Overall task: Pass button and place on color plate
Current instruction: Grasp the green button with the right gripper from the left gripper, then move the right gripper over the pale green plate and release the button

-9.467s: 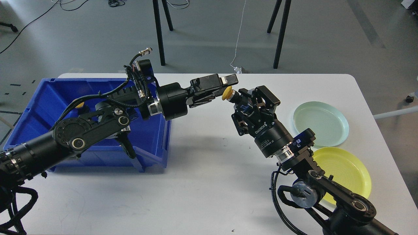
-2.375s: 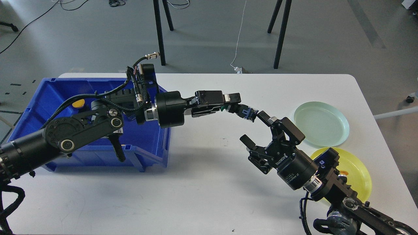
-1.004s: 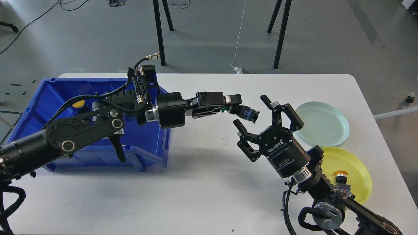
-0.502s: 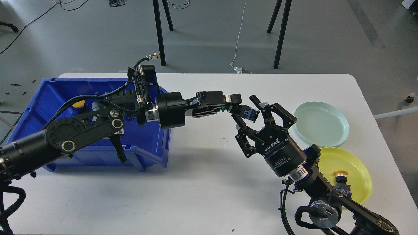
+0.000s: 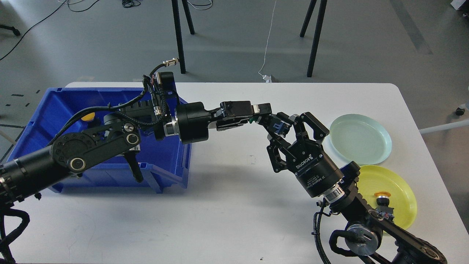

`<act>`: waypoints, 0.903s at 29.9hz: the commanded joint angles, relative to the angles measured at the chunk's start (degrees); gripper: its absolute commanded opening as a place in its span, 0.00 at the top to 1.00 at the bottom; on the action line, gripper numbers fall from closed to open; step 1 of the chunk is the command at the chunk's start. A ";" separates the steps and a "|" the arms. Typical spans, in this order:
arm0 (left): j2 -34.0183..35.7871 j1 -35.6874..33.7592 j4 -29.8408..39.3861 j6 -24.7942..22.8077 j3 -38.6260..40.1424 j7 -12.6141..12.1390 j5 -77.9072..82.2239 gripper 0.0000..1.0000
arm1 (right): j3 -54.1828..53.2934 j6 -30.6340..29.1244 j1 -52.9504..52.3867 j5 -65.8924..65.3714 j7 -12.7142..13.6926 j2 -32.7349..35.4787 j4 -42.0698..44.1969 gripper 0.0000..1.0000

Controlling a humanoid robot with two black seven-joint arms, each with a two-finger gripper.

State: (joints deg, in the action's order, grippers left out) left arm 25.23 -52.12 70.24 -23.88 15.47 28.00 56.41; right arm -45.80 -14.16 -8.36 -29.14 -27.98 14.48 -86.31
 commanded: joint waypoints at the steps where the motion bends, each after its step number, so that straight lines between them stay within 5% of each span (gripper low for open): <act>1: -0.09 0.17 0.16 1.03 0.00 0.00 0.02 0.78 | -0.08 0.10 0.09 0.13 -0.02 0.02 0.00 1.00; 4: -0.27 1.32 0.51 2.35 0.26 0.00 -0.07 0.45 | 0.01 0.01 0.09 0.13 -0.02 0.02 -0.08 1.00; 10: -0.44 1.58 0.95 2.44 0.88 0.00 -0.25 0.22 | 0.01 0.01 0.18 0.13 -0.02 0.02 -0.17 1.00; 20: -0.44 1.76 1.04 2.61 0.88 0.00 -0.25 0.19 | -7.61 1.32 2.37 0.05 -0.02 1.94 0.18 1.00; 27: -0.53 2.55 0.87 2.35 2.11 0.00 -0.33 0.19 | -13.70 14.14 1.77 -0.83 -0.02 13.62 8.78 1.00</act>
State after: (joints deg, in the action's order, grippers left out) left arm 24.76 -49.93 71.22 -21.29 16.89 27.99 56.07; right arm -58.96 -5.46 -5.87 -29.15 -27.99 22.51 -81.71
